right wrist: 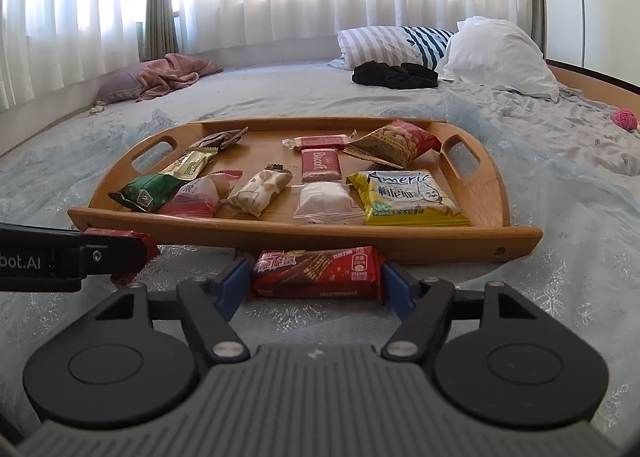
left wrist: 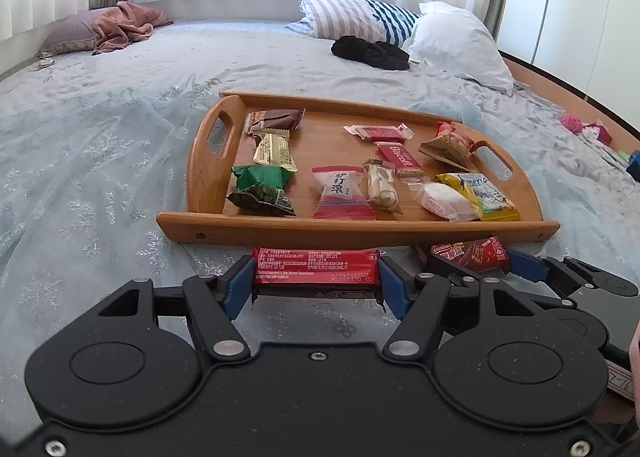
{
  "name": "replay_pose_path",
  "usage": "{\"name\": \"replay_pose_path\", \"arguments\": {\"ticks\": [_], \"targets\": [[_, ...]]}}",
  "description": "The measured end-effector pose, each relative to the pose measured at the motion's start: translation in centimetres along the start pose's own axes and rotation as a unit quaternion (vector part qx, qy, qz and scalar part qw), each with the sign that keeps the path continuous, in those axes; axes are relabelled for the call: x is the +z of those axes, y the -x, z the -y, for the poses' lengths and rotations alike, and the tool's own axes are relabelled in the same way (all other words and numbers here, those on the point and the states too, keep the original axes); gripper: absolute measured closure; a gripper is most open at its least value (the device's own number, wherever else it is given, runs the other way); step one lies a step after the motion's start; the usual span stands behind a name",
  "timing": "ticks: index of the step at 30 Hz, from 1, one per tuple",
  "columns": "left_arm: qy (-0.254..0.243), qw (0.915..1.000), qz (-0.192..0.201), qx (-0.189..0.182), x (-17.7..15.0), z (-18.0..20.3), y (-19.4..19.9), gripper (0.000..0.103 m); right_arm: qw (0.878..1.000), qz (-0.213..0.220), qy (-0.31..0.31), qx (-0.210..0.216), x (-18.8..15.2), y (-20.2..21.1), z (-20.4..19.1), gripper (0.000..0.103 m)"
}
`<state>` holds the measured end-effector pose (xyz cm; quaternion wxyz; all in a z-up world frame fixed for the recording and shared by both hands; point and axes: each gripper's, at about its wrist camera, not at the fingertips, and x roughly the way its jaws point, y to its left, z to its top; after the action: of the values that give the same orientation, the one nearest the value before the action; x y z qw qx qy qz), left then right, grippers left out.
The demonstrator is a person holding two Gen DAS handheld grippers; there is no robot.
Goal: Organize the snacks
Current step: 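Carry the red bar and red chocolate pack over the tray with both grippers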
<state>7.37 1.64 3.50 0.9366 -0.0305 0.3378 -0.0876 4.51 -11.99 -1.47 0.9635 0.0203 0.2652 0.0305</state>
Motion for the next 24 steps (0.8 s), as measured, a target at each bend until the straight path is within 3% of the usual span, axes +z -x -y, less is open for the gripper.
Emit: {"name": "replay_pose_path", "arguments": {"ticks": [24], "targets": [[-0.009,0.9998,0.02,-0.002,1.4,0.6,0.5,0.039,0.999,0.036,0.011,0.011,1.4,2.7,0.3,0.034]]}}
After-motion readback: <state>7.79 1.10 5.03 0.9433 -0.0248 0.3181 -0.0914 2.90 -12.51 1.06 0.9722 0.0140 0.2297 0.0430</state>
